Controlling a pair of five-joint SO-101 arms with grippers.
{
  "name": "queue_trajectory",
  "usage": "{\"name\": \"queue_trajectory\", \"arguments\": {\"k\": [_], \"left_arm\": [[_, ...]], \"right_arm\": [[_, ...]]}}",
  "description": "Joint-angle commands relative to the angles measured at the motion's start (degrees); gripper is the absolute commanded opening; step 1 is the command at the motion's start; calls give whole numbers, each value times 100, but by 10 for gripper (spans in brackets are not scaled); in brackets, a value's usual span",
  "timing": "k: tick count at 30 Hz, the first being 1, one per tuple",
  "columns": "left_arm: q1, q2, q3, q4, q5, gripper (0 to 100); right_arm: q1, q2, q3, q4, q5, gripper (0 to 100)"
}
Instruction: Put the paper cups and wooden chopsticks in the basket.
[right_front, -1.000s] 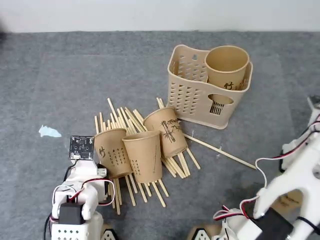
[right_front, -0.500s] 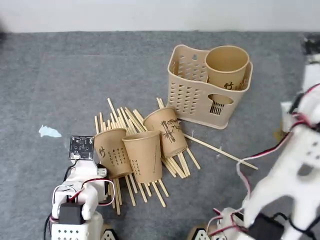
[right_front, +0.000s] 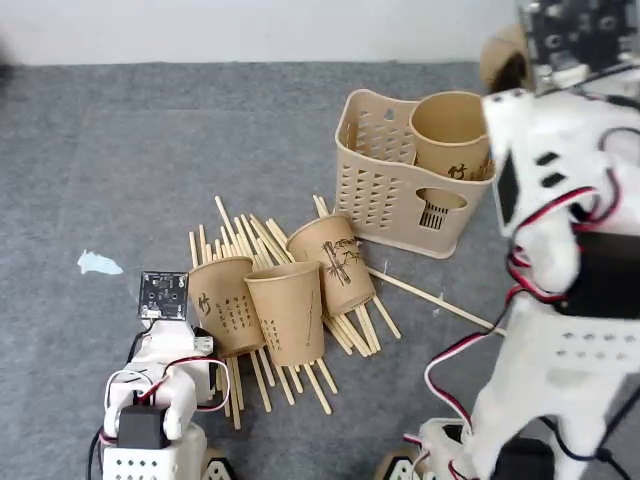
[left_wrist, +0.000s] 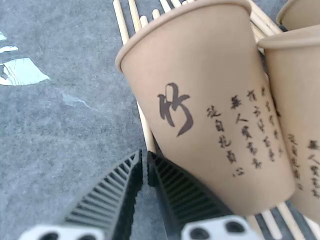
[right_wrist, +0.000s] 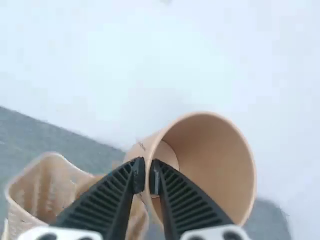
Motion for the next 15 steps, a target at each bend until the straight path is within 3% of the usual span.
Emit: {"name": "queue_trajectory", "arguments": {"k": [1, 9, 15], "left_arm": [[26, -97, -48, -26, 44, 14], [26, -97, -48, -26, 44, 14], [26, -97, -48, -26, 44, 14]], "right_arm": [[-338, -119, 554, -585, -18, 8], [-277, -171, 1987, -1200, 879, 8], [-233, -136, 2031, -505, 1459, 8]]}}
